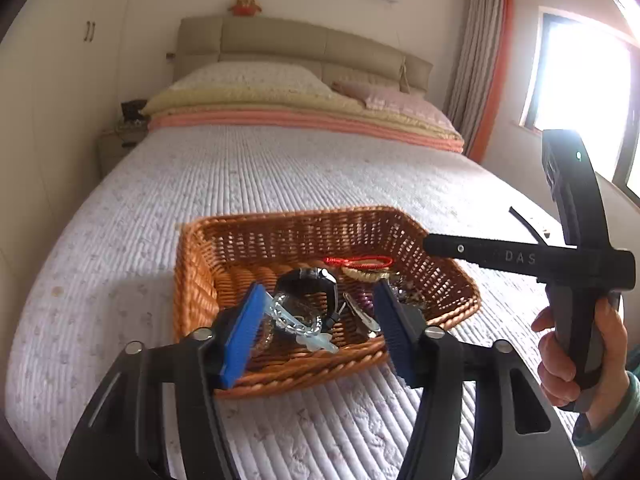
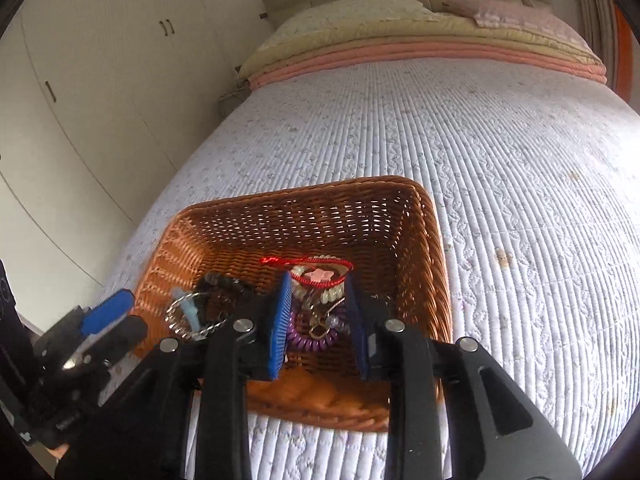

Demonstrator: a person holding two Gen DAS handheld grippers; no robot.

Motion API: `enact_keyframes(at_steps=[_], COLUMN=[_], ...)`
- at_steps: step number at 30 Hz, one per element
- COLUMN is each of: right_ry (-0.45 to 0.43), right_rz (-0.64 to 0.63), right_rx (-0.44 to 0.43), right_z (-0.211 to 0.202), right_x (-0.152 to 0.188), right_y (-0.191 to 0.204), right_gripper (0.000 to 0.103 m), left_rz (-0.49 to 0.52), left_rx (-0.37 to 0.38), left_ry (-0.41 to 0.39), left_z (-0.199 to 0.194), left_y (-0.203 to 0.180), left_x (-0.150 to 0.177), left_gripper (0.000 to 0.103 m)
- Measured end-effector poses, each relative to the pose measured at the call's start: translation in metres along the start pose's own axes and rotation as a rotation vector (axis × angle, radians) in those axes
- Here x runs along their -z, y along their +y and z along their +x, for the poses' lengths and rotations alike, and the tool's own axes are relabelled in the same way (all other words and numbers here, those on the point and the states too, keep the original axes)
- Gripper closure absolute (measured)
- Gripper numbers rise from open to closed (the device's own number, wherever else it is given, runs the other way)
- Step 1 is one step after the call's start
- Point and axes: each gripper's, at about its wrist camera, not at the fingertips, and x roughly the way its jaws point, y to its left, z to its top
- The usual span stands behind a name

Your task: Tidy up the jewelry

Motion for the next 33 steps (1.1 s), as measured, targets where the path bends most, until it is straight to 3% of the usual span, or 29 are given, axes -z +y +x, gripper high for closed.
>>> enact_keyframes(at_steps=[6,15,16,18,23,27,33], right_ry=[-0.147,-0.458,-0.475,-0.501,-0.506,-0.567,-0.575], right_rz=[-0.056,-0.095,-0.089,-0.080,-0.100,-0.123,-0.166], right_rx=[0.012,0.118,0.118,0.130,0.141,0.186,0.217], right_z=[-0.061,-0.131,-0.134,-0.134,-0.123,-0.125,-0.117], right_x=[0.035,0.120,0.129,0.145,0.176,0.195,0.201], right_y=[0.020,0.042,0.042,0.041,0.046,0.051,0.056], right_gripper=[0.053,0.048,0.047,0.033,0.032,0.032,0.028], left_rz=[0.001,0.089,0.089,0.074,0.077,0.072,0.026], left_rx=[-0.029,-0.210,-0.222,-0.225,-0.292,-0.326,-0.336], left_ry=[-0.115,-0.287,-0.305,-0.320,-0.358,-0.384,-0.352], left_z=[-0.059,-0.118,-0.122,-0.126,-0.121,-0.119,-0.112], left_y=[-0.008,-0.045,-0.047,-0.051,-0.058,-0.058,-0.049], left_x=[0.017,0.067,0.073,0.085,0.108,0.118,0.121], left_gripper=[0.026,0.019,0.018,0.018,0.018,0.018,0.017])
